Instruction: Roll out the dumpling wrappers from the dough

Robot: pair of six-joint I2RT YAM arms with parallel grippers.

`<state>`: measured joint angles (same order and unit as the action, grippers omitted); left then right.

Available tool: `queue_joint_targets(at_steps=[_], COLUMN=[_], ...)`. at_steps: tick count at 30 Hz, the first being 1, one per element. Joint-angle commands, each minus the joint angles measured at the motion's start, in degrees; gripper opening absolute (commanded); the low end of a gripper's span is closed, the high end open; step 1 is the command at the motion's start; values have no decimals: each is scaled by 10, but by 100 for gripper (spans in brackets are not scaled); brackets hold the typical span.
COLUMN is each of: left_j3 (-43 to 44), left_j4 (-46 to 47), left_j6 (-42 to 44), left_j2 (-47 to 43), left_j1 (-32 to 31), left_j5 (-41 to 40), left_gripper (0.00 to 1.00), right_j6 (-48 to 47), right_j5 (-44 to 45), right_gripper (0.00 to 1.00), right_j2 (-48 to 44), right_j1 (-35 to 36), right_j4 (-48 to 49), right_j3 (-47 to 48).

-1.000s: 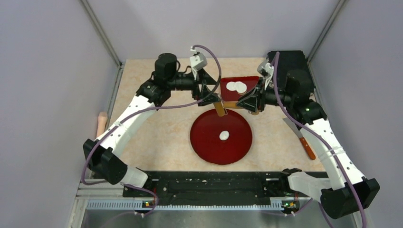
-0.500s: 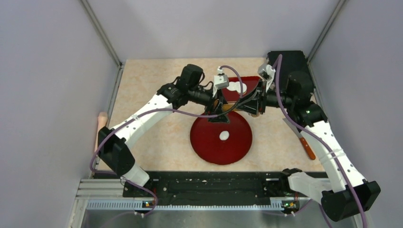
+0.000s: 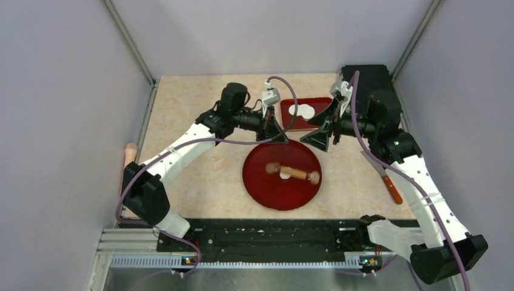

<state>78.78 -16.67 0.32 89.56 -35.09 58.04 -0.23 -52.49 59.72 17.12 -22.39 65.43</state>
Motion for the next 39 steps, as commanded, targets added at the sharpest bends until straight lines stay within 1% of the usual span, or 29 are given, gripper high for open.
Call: queue_joint_targets(at_steps=[1,3,5,6,7,9,10,13,14,15,17,18,21,25,28,29,30,31,32,34,35,37,39], left_j3=[-51,-72,-74,-69,-56,-15,-7,-28,-33,-35,-27,-20,-12,-34,-59,-71,-80,-89,-99,-122,-134,-158,-167], left_j4=[176,205,174,170,133,56,46,52,33,10,-50,-79,-120,-123,-119,-114,-109,-104,-95,-68,-48,-10,2], left_j6=[-125,-130,-97,-89,-73,-14,2,34,63,92,148,165,159,153,150,148,144,137,129,106,93,70,65], left_j2=[-59,-67,-73,-73,-72,-70,-73,-85,-87,-87,-83,-79,-78,-107,-133,-140,-146,-151,-156,-167,-173,-186,-194], left_j1=[28,29,32,34,36,42,48,69,69,70,76,84,125,172,195,205,214,224,234,256,266,282,291], left_j5=[35,19,-26,-43,-52,-64,-68,-64,-74,-85,-109,-114,-111,-101,-104,-100,-95,-90,-83,-71,-61,-50,-48], left_gripper=[0,0,0,0,0,0,0,0,2,7,13,16,22,27,33,39,47,51,59,69,72,73,74], right_j6=[-28,-25,-40,-60,-84,-153,-174,-225,-239,-250,-256,-248,-268,-299,-336,-349,-360,-372,-392,-413,-417,-419,-419], right_j5=[11,10,45,63,79,84,84,56,48,39,32,45,91,123,161,178,192,204,213,221,221,219,224], right_gripper=[79,79,78,78,78,78,78,78,78,78,78,78,78,77,77,77,77,77,77,75,73,70,69], right_j2=[-23,-26,-24,-24,-25,-32,-37,-47,-49,-50,-52,-53,-42,-13,17,31,50,70,91,130,148,174,196], right_j1=[4,4,-2,-7,-9,-9,-9,-9,-8,-8,-6,-1,25,73,138,154,170,182,193,214,222,238,255], right_j4=[9,28,26,17,2,-42,-58,-76,-73,-69,-27,1,36,62,82,82,81,79,70,54,50,54,68], right_j3=[4,-10,-15,-15,-15,-19,-24,-53,-67,-81,-131,-152,-184,-201,-215,-215,-212,-206,-199,-182,-174,-165,-164])
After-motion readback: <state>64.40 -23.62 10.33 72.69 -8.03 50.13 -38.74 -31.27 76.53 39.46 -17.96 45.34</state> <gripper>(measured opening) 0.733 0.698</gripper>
